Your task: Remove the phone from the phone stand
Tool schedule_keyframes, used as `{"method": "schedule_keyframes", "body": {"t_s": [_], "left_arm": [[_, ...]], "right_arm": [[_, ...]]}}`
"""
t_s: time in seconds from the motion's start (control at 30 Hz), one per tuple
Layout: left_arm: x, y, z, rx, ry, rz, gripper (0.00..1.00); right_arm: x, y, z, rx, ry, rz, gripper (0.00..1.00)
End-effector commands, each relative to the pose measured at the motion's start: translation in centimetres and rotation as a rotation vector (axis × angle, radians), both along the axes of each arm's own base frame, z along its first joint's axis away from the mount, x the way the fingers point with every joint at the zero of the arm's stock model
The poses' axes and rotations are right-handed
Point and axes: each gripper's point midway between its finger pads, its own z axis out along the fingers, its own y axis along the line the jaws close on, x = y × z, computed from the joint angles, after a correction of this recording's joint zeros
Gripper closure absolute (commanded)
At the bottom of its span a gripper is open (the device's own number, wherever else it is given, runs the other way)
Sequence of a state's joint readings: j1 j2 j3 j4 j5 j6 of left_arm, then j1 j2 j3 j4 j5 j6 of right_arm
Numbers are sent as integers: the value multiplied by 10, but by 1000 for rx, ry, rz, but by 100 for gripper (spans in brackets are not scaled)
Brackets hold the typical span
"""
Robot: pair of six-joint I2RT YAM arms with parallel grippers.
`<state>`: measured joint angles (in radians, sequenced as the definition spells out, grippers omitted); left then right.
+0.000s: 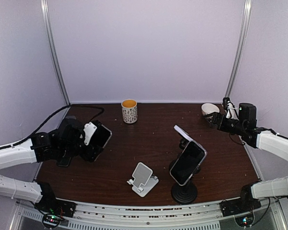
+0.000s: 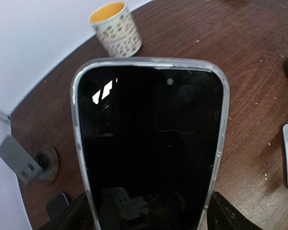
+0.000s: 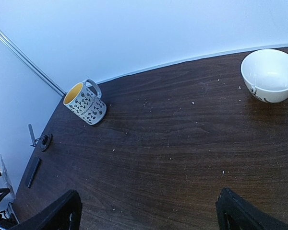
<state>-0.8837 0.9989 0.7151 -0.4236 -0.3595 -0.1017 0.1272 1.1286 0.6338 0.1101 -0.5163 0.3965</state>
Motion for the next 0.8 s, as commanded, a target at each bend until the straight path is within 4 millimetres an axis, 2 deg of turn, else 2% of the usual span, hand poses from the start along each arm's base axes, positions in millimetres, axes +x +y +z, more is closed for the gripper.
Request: {"method": "schedule_keyframes", "body": {"t_s": [0.0, 0.13, 0.3, 0.43, 0.63, 0.77], "left_arm": [[7, 28, -21, -206, 185, 247, 66], [8, 46, -46, -215, 298, 361, 68], [11, 56, -87, -266, 472, 464, 68], [18, 53, -96, -288, 496, 467, 68], [23, 61, -118, -259, 567, 509, 68], [26, 64, -126, -249, 597, 534, 68]], "right_arm": [[3, -1, 5, 6, -20, -2, 0], [4, -1, 4, 9, -20, -1, 0], [4, -1, 2, 7, -15, -2, 0], [4, -1, 1, 5, -11, -1, 0], [5, -1, 1, 2, -10, -3, 0], [5, -2, 0, -1, -8, -5, 0]]}}
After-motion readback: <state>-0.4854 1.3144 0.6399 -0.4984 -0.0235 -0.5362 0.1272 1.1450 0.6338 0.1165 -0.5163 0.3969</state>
